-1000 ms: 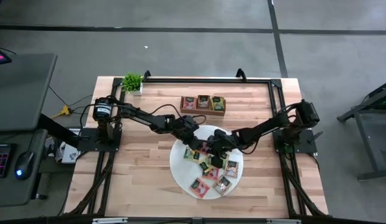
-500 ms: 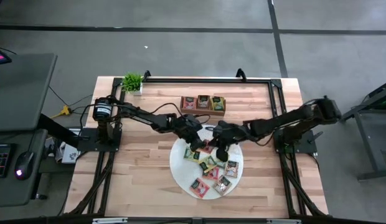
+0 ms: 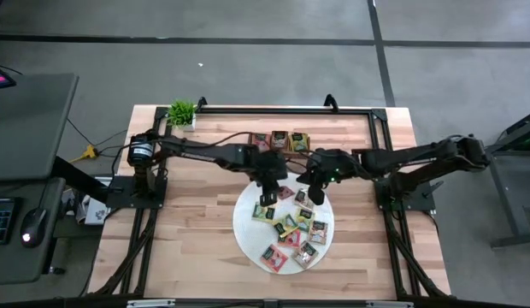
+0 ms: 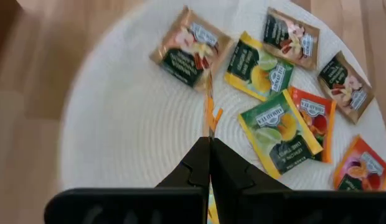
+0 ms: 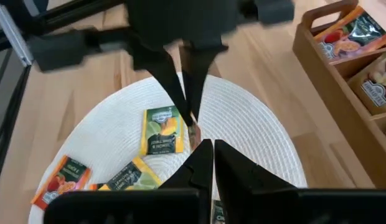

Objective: Pick & Place Tea
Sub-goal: Put the orange tea bag into the left section of the wooden organizer

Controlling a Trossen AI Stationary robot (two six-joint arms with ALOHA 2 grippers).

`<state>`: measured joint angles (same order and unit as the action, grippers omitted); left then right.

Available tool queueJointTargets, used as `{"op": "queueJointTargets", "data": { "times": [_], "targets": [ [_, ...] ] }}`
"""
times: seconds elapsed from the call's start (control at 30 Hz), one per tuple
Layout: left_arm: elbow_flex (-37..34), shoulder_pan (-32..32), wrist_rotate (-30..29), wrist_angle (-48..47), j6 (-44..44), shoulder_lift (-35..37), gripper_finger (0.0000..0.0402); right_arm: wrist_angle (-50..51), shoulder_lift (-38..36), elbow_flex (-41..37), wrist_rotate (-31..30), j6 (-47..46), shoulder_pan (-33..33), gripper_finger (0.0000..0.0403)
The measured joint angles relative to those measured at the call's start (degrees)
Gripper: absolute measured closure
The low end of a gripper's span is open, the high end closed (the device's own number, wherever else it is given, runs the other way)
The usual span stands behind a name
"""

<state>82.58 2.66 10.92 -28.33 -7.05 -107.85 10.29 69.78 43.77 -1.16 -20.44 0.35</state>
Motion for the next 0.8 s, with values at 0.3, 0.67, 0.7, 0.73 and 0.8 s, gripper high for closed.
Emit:
{"op": "queueJointTargets", "data": {
  "times": [0.3, 0.67, 0.7, 0.73, 0.8],
  "targets": [
    [6.3, 0.0, -3.7, -5.0, 4.2, 0.0, 0.0401, -1.5, 1.5, 0.0, 1.8, 1.4, -0.5, 0.0329],
    [6.3, 0.0, -4.4, -3.8, 5.2, 0.0, 0.0401, -3.8, 3.8, 0.0, -0.9, 3.8, -0.5, 0.0200],
    [6.3, 0.0, -4.4, -3.6, 5.5, 0.0, 0.0401, -4.6, 4.5, 0.0, -0.5, 4.1, -0.5, 0.0200],
    [6.3, 0.0, -4.4, -3.4, 5.6, 0.0, 0.0401, -5.1, 5.1, 0.0, 0.1, 4.3, -0.5, 0.0201],
    [6.3, 0.0, -4.4, -3.0, 5.5, 0.0, 0.0401, -5.9, 6.4, 0.0, 0.7, 4.4, -0.5, 0.0205]
  ]
}}
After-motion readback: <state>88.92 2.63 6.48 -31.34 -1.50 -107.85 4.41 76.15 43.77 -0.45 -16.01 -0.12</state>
